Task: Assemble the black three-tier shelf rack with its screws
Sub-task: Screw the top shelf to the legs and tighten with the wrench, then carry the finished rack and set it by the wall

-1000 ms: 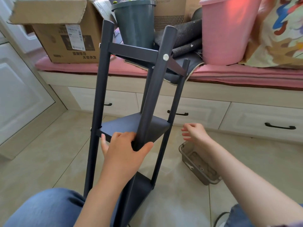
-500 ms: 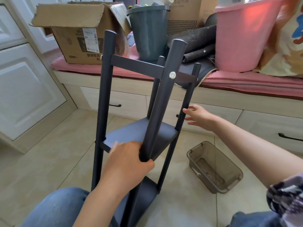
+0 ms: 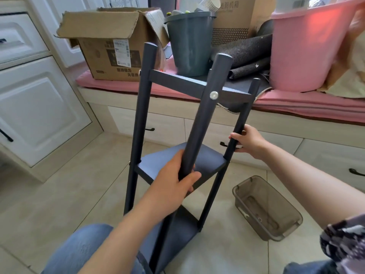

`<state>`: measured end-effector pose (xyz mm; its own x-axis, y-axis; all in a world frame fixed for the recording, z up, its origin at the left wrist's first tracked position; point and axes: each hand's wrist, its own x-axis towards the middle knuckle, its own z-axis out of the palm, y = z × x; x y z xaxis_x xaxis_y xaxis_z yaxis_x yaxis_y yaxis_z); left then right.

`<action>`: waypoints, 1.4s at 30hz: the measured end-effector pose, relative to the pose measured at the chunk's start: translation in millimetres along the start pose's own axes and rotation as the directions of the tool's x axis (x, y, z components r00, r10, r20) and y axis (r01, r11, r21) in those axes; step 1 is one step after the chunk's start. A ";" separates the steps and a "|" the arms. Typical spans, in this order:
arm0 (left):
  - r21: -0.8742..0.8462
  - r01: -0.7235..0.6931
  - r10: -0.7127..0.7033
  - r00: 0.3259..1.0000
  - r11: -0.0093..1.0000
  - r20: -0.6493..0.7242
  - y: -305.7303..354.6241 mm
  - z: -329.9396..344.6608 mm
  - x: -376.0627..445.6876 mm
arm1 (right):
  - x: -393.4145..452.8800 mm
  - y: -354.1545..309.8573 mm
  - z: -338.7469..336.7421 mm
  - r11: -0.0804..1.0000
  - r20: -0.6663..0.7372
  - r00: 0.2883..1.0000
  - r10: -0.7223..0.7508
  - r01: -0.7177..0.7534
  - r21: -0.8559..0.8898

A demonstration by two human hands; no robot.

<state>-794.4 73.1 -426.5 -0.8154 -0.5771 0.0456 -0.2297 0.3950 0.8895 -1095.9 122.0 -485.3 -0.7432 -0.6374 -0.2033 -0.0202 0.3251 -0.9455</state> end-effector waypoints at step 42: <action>-0.153 0.271 -0.276 0.961 0.950 -0.014 -77.9 -178.2 186.3 | 58.9 -116.0 -35.8 0.955 0.311 0.934 -0.176 0.239 -0.178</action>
<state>-833.8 -192.6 -406.2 -0.7129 -0.6735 -0.1953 -0.3577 0.1098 0.9274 -1161.2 71.7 -378.5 -0.4829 -0.8696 -0.1025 -0.3158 0.2822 -0.9059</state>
